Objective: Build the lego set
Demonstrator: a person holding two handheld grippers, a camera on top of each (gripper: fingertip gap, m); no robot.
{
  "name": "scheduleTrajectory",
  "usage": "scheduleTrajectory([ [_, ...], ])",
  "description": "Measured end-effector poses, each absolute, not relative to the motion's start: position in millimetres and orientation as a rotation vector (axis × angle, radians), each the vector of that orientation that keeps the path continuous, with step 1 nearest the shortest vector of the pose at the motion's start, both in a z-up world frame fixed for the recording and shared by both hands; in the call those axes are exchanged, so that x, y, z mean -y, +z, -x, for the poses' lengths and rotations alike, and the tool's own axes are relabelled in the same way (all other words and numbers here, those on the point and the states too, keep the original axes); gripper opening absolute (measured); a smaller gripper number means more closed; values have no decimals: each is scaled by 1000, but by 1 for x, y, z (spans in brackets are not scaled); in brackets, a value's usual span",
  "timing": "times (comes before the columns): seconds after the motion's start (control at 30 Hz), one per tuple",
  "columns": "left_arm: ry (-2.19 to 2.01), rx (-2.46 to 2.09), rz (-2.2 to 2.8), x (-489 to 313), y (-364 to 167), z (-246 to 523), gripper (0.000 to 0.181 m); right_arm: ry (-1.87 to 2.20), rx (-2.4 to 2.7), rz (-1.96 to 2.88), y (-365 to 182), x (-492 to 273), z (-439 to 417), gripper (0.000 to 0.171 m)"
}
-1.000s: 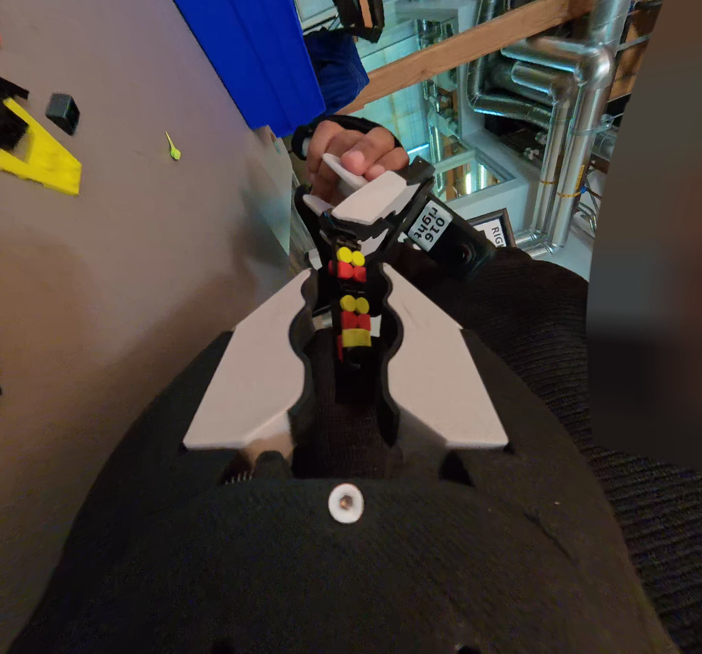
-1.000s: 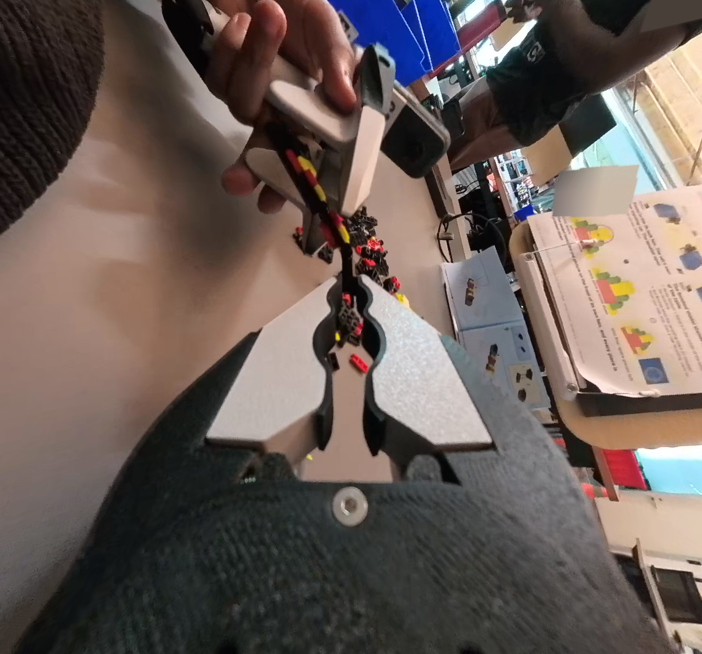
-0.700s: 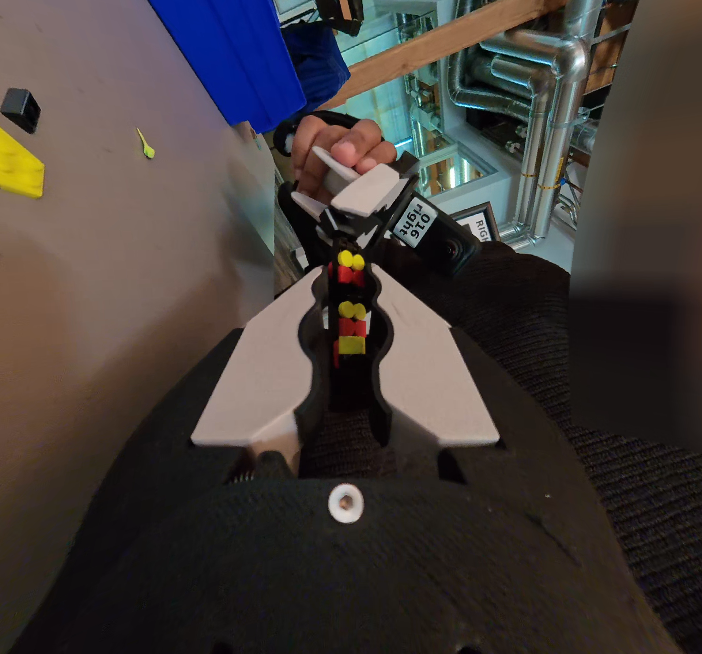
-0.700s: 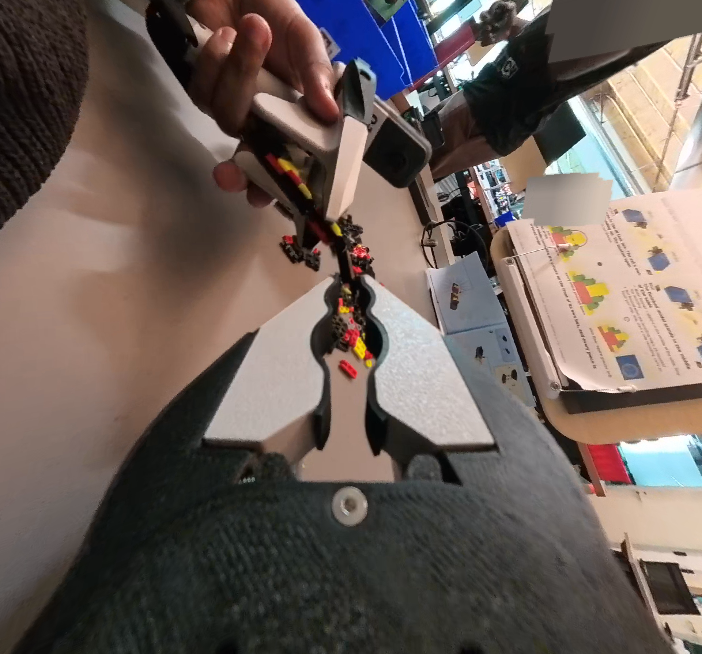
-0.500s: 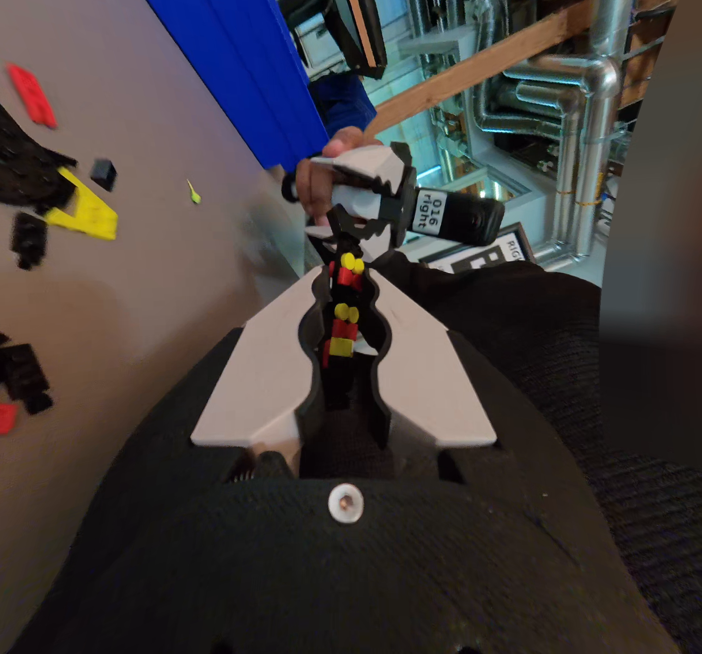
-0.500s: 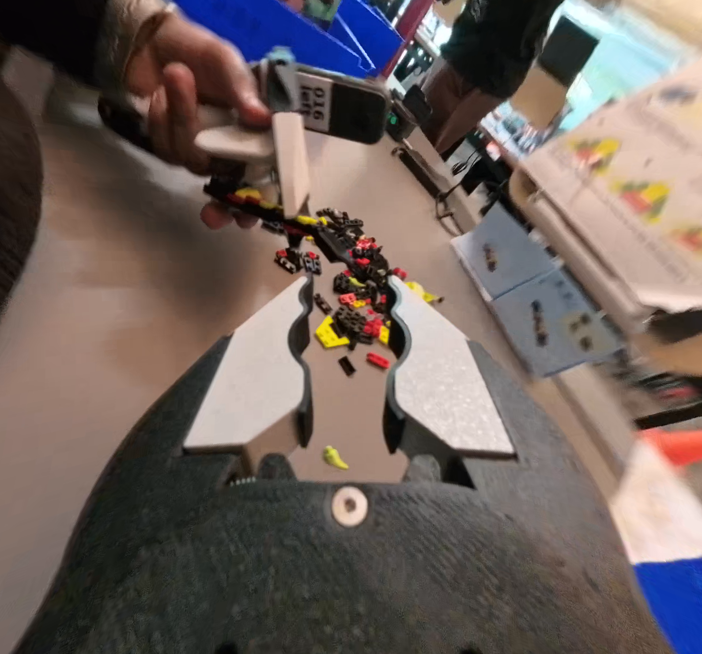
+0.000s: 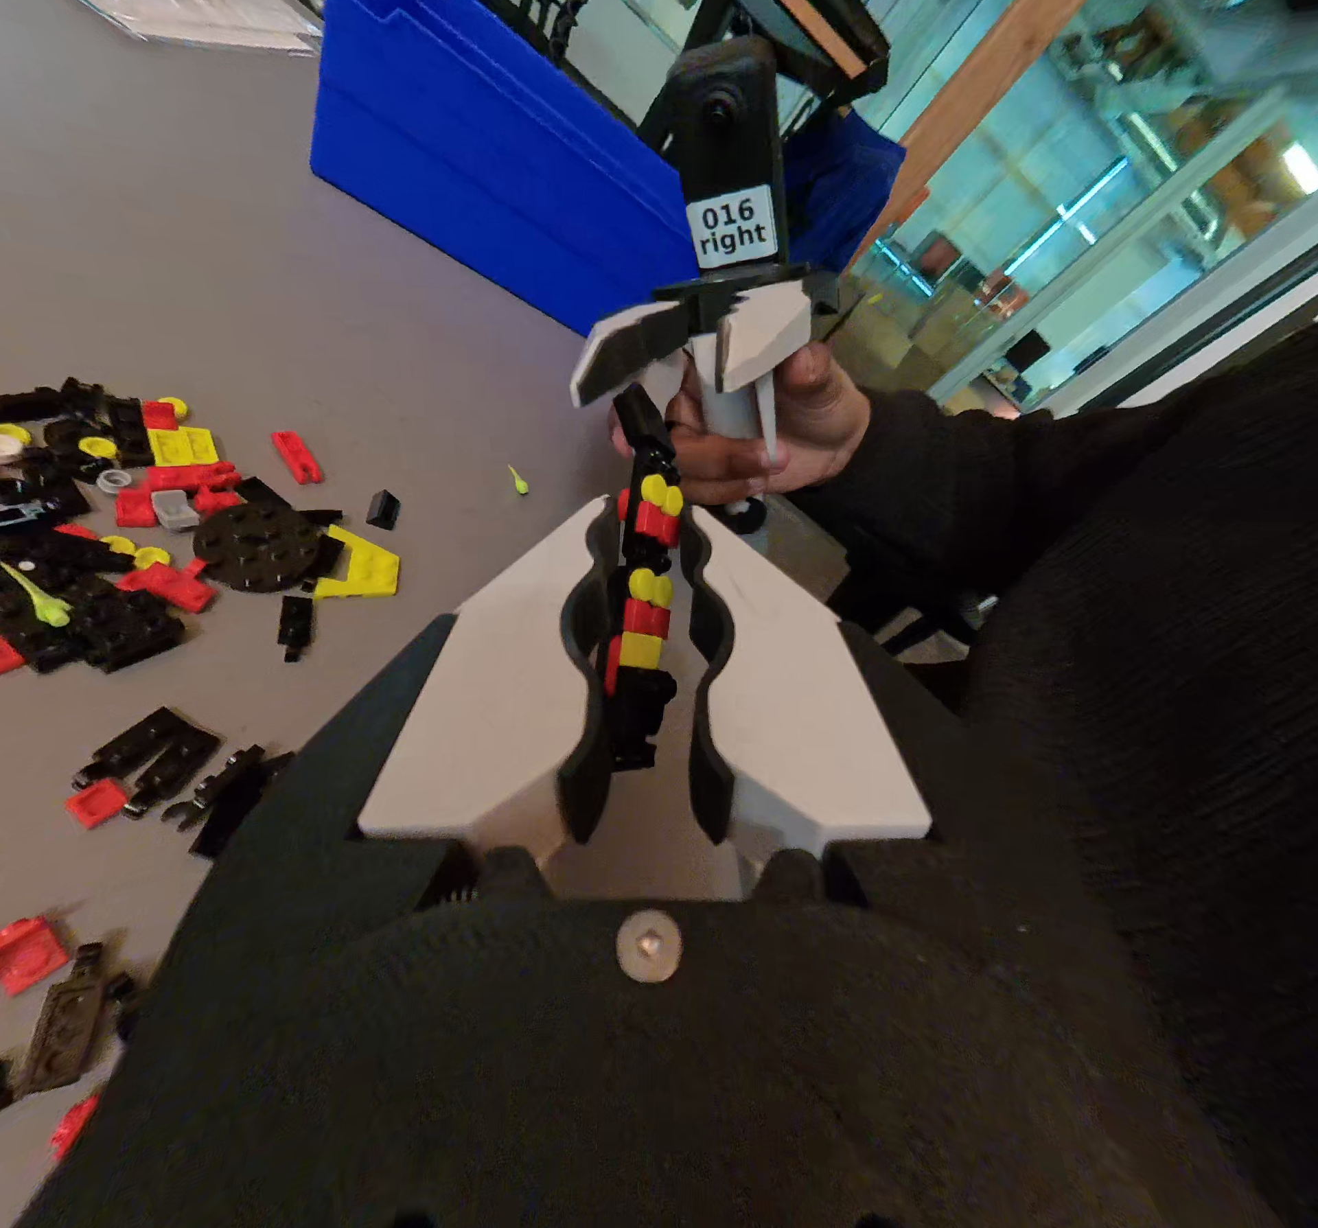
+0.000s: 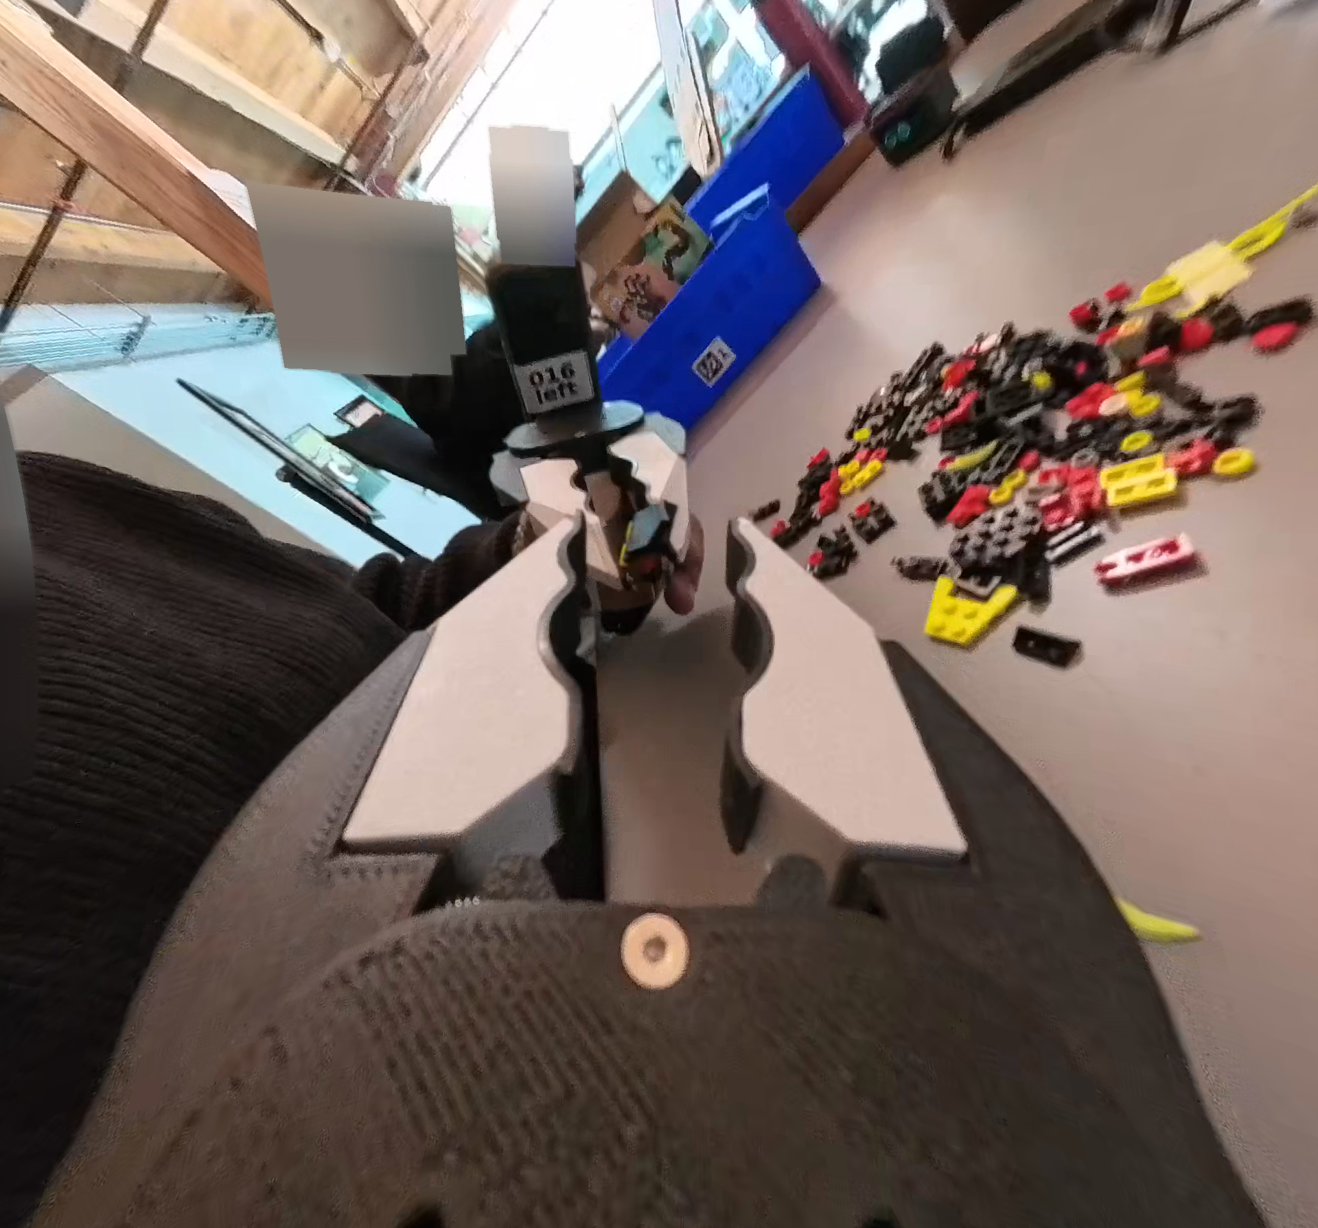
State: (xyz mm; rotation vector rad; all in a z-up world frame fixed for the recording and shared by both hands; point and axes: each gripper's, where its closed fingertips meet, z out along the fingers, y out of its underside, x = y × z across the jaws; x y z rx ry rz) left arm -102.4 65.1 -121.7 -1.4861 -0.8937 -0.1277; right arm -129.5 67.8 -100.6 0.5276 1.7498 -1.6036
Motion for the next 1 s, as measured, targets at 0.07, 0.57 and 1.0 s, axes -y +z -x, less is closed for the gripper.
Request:
scheduleTrajectory([
  [0.07, -128, 890, 1509, -67, -124, 101, 16, -1529, -1790, -508, -111, -65, 121, 44],
  [0.57, 17, 850, 1650, -70, -136, 99, 16, -1507, -1865, -399, -114, -63, 109, 5],
  [1.0, 44, 883, 1635, -67, -136, 104, 15, -1572, -1916, -490, -113, -59, 119, 4],
])
